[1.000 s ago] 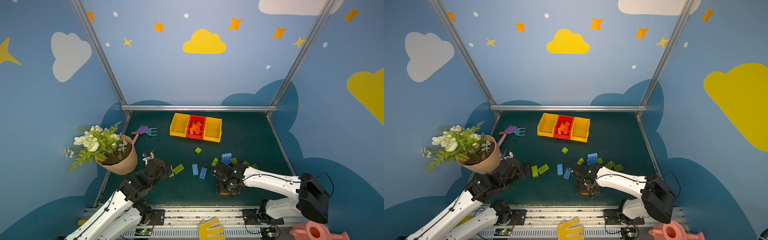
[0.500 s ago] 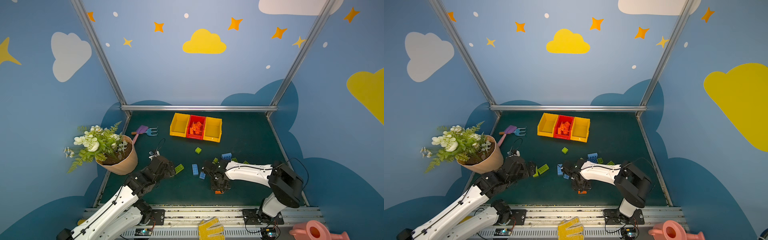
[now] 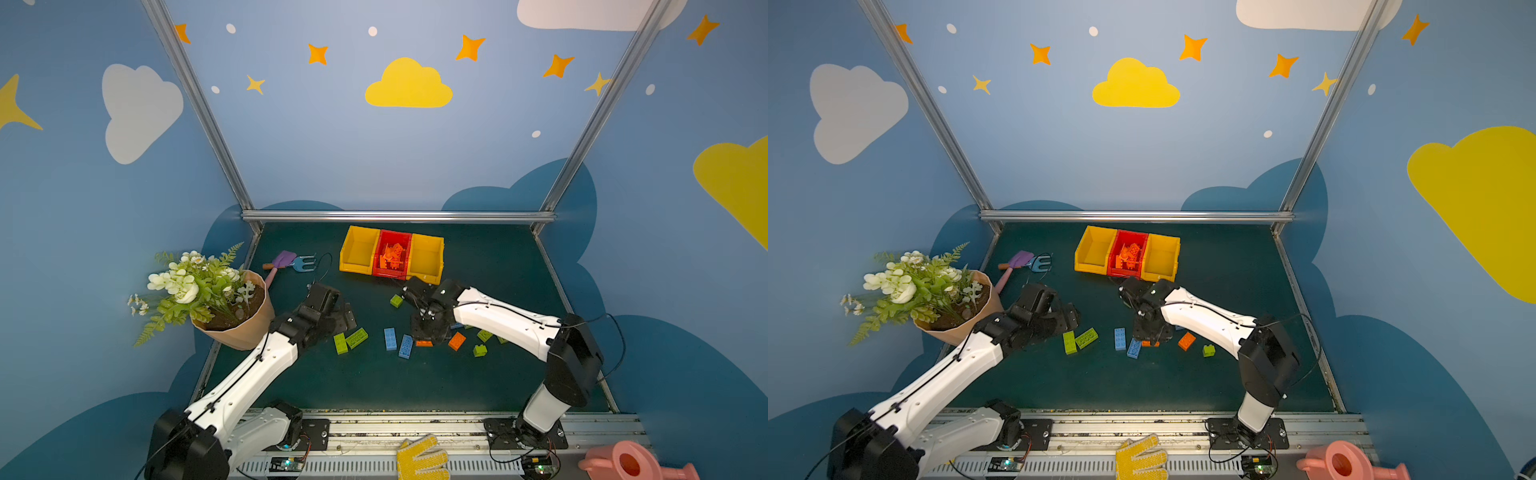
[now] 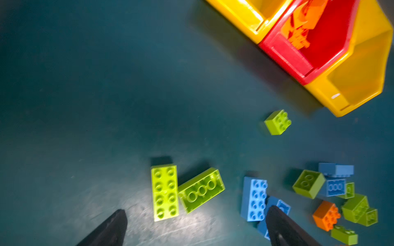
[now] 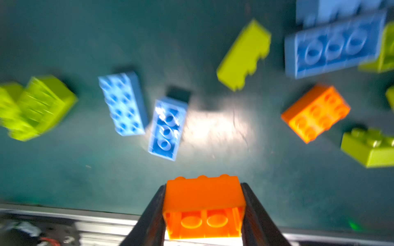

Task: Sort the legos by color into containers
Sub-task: 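Carry the orange 2x2 brick over the red bin with the right gripper, then release the orange brick into the red bin with the right gripper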

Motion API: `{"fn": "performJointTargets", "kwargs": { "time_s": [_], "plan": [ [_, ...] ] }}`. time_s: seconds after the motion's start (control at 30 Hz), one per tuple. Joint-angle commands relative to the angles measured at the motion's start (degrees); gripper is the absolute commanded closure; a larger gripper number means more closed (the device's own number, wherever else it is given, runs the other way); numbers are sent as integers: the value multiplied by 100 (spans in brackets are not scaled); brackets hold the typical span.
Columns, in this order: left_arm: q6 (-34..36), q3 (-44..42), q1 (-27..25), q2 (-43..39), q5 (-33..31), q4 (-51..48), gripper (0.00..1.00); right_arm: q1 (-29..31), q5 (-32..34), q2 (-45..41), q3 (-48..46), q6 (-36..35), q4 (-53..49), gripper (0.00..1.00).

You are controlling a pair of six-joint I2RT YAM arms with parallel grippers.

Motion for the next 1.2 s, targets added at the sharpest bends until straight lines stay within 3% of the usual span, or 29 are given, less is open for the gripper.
{"fn": "performJointTargets", "kwargs": {
  "time_s": [0.0, 0.43, 0.7, 0.93, 1.03, 1.17],
  "plan": [
    [88, 512, 84, 449, 267, -173, 0, -465, -143, 430, 815, -739, -183, 65],
    [510, 1691, 350, 1372, 237, -670, 0, -1701, -1225, 3501, 5685, -2877, -633, 65],
    [638, 1861, 718, 1781, 528, -699, 0, -1991, -1575, 4059, 5997, -3306, 1003, 63],
    [879, 2182, 923, 2012, 728, -909, 0, -2024, -1655, 4590, 6378, -3333, 1578, 61],
    [966, 2257, 965, 2053, 759, -930, 0, -2024, -1611, 4750, 6492, -3302, 1707, 55],
    [1008, 2297, 1040, 2054, 741, -898, 0, -2028, -1580, 4917, 6676, -3313, 1807, 20]
  ]
}}
